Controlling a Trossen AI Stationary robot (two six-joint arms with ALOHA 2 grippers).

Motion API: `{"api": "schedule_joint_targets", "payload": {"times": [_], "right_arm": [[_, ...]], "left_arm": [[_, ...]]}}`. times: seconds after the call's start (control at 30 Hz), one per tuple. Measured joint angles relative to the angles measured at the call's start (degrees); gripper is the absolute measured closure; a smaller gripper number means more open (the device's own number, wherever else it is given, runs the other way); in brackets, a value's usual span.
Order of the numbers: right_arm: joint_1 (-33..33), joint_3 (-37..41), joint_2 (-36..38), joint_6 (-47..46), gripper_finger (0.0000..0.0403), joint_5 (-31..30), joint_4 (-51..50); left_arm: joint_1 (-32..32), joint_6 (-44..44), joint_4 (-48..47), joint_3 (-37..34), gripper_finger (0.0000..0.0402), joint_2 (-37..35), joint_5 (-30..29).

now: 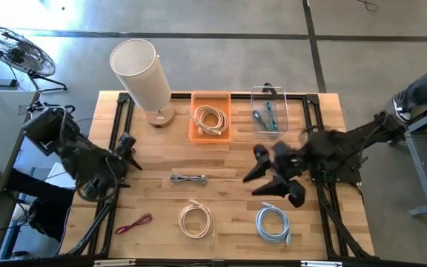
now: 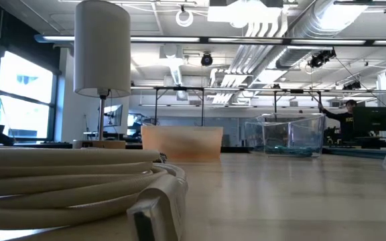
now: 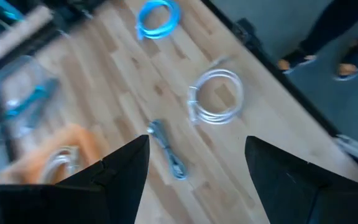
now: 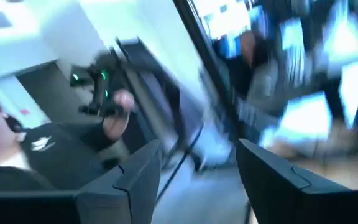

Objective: Pick & Place USB Port
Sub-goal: Put the blue HDMI cable into the orange bin

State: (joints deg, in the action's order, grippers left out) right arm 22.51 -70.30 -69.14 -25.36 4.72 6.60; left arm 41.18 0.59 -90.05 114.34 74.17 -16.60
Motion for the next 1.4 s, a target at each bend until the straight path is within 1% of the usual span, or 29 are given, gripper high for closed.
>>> {"api": "schedule_joint_targets", "payload": {"times": [0.1, 0.17, 0.23, 0.33, 0.37, 0.4, 0.47, 0.57, 0.67, 0.77, 0.83, 1.03, 1.1, 1.17, 1.23, 1.33, 1.4], "right_arm": [[1.3, -2.9, 0.0, 13.2, 0.0203, -3.0, 3.3], [2.0, -5.3, 0.0, 19.4, 0.0203, -5.3, 0.7], [3.4, -8.7, 0.0, 24.5, 0.0203, -11.0, -7.1], [7.0, -14.2, -0.9, 30.3, 0.0203, -24.3, -23.2], [8.2, -16.0, -1.6, 30.6, 0.0203, -28.9, -28.0], [9.4, -17.6, -2.3, 30.1, 0.0203, -32.2, -32.5], [11.1, -20.3, -4.0, 27.2, 0.0203, -35.9, -40.2], [13.2, -23.7, -6.4, 21.9, 0.0203, -36.2, -48.1], [14.8, -25.8, -8.7, 16.9, 0.0203, -36.1, -55.8], [15.5, -26.4, -11.1, 14.1, 0.0203, -36.3, -64.8], [15.4, -26.3, -12.2, 13.5, 0.0203, -36.0, -68.1], [15.4, -26.3, -15.1, 15.7, 0.0203, -36.8, -66.5], [15.4, -26.3, -15.4, 14.9, 0.0203, -37.3, -65.0], [15.4, -26.3, -15.6, 14.5, 0.0203, -36.5, -63.3], [15.4, -26.3, -16.1, 11.5, 0.0203, -36.5, -62.4], [15.4, -26.3, -16.6, 3.0, 0.0203, -39.3, -63.3], [15.4, -26.3, -16.7, -2.5, 0.0203, -40.0, -65.0]], "left_arm": [[1.8, 0.1, 0.1, 0.0, 0.0143, 0.0, -4.6], [2.1, -0.1, 0.0, 0.0, 0.0143, 0.0, -6.5], [2.0, -1.0, 0.0, 0.0, 0.0143, 0.0, -7.2], [2.0, -3.8, 0.0, -1.1, 0.0143, 0.0, -7.6], [2.0, -4.5, 0.1, -1.6, 0.0143, 0.0, -7.2], [2.0, -5.2, 0.1, -2.3, 0.0143, 0.0, -6.5], [2.0, -6.2, 0.1, -3.8, 0.0143, 0.0, -5.1], [2.0, -6.9, 0.1, -6.1, 0.0143, 0.0, -4.9], [2.0, -7.7, 0.1, -8.5, 0.0143, 0.0, -6.6], [2.0, -8.9, 0.0, -10.6, 0.0143, 0.0, -6.8], [2.0, -9.8, 0.0, -11.5, 0.0143, 0.0, -6.8], [2.0, -10.2, 0.0, -12.8, 0.0143, 0.0, -8.4], [2.0, -9.4, 0.0, -12.8, 0.0143, 0.0, -8.6], [2.0, -8.1, 0.1, -12.8, 0.0143, 0.0, -8.6], [2.0, -7.1, 0.1, -12.8, 0.0143, 0.0, -8.6], [2.0, -6.8, 0.0, -12.8, 0.0143, -0.1, -8.6], [2.0, -6.7, 0.0, -12.8, 0.0143, -0.1, -8.6]]}}
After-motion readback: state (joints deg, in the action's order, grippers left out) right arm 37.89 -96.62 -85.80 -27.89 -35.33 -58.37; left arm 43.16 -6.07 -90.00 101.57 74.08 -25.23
